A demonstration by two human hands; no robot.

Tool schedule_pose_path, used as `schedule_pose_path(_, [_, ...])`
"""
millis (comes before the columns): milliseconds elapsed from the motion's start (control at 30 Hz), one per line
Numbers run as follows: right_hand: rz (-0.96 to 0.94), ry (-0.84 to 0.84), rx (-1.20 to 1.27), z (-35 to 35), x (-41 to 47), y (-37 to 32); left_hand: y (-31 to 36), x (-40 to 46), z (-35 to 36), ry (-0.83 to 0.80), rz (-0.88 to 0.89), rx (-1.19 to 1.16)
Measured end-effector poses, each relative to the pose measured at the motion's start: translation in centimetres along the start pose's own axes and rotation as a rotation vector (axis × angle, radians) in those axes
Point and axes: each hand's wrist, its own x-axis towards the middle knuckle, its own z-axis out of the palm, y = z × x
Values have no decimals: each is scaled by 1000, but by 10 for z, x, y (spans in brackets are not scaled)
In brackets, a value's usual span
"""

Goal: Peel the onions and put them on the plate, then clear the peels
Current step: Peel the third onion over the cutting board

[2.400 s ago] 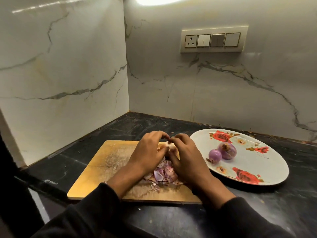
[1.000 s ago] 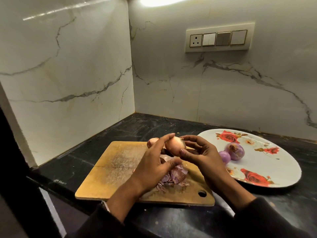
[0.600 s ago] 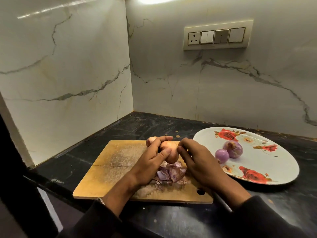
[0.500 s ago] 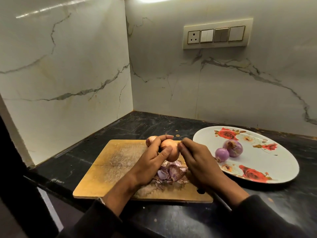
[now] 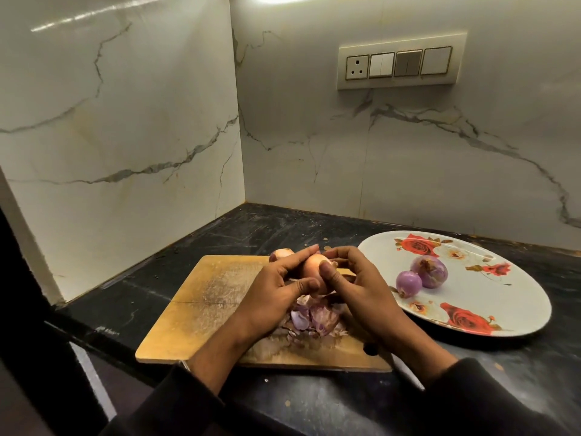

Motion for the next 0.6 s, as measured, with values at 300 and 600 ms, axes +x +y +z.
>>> schedule_pose_path(300, [120, 8, 421, -3, 1, 1, 0, 1, -1, 221, -2, -99])
schedule_pose_path(600, [91, -39, 206, 2, -1, -4, -2, 2, 1, 257, 40, -5])
